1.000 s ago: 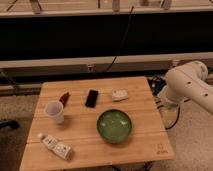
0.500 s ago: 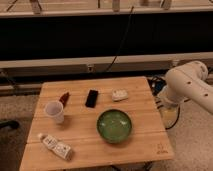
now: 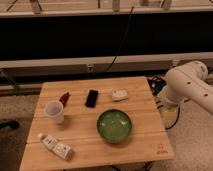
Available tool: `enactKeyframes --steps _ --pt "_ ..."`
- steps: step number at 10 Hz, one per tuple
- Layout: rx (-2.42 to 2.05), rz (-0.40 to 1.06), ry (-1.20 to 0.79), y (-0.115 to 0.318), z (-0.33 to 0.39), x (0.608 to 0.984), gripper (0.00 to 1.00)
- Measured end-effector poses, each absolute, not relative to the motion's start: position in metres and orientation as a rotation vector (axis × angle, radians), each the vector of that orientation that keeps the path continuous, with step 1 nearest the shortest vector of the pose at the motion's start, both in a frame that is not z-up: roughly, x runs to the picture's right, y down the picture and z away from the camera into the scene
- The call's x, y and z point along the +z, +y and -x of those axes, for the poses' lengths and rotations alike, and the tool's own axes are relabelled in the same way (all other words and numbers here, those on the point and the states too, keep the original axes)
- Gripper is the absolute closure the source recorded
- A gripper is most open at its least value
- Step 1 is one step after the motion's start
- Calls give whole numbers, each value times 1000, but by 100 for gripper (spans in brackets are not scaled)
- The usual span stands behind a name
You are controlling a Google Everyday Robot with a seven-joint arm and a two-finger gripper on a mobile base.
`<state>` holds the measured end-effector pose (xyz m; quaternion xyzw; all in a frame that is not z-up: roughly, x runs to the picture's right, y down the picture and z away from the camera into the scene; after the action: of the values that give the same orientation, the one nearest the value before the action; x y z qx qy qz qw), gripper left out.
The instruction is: Push the ceramic bowl across the table
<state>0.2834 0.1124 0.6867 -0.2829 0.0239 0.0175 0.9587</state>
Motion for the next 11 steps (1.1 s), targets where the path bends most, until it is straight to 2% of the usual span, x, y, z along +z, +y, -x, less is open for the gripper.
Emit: enactKeyframes --steps 4,6,11 --pt "-27 581 70 157 -259 723 20" --pt "-64 585 78 179 -244 729 20" --pt "-96 595 73 202 -224 741 20"
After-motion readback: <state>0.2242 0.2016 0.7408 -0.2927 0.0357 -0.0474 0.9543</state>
